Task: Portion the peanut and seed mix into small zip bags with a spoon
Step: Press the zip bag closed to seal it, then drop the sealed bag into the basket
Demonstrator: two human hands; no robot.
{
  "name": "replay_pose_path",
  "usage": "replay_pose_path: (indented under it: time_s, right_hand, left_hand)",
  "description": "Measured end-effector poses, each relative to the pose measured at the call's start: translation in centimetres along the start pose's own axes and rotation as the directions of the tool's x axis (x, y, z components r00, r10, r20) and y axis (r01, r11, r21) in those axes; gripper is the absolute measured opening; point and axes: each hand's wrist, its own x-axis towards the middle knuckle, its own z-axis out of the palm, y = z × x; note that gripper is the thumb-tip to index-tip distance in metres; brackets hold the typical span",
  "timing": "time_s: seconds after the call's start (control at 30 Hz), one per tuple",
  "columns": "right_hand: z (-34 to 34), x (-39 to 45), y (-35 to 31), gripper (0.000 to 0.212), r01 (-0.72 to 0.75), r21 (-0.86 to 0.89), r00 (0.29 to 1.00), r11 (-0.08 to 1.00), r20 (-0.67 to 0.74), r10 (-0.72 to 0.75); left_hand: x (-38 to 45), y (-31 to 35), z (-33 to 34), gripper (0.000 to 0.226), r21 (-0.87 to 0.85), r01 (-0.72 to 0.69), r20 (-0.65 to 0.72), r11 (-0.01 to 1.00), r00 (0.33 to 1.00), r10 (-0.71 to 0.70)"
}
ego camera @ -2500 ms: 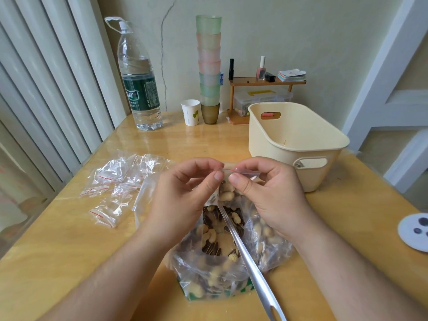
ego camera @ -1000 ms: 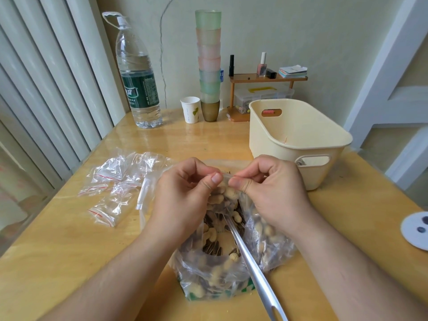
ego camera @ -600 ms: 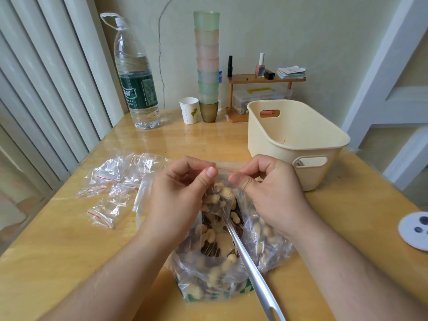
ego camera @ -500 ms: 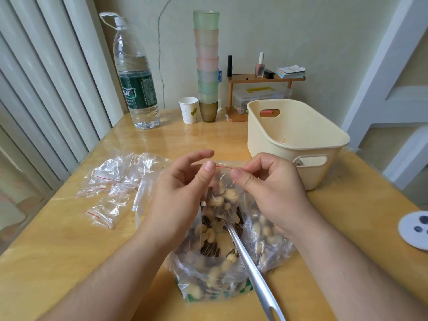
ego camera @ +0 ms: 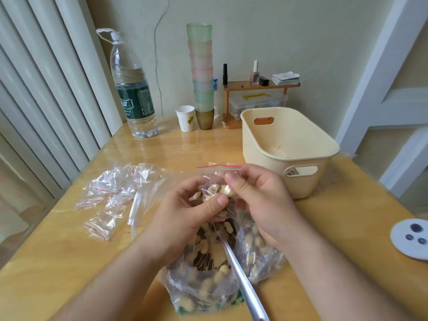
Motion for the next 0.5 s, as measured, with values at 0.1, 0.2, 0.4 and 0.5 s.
replay_pose_path:
  time_s: [0.1,0.2,0.4,0.5]
  right_hand:
    - [-0.4,0.1,-0.2,0.02,0.064,-0.031,0.996,0.997,0.056,-0.063]
    - [-0.9,0.2,-0.9,0.02,0.17,-0.08,0.985,0.982,-0.014,-0.171]
    - [-2.1,0.2,-1.7,0.014,0.315,-0.284,0.911,0.906,-0.179,-0.373]
    - [-2.7,0.4,-3.2,0.014,0.3,-0.258,0.914,0.918,-0.199,-0.354]
  left_hand:
    - [0.7,0.6,0.4,0.042,0.08,-0.052,0.004,0.995,0.999,0.052]
    - [1.7,1.9,1.0,0.055,0.095,-0.065,0.052,0.993,0.997,0.06]
    - [5.0,5.7,3.3,0.081,0.171,0.105,0.072,0.98,0.99,-0.119]
    - [8.1,6.5,4.9,0.037,0.295,0.242,-0.08,0.925,0.97,-0.228]
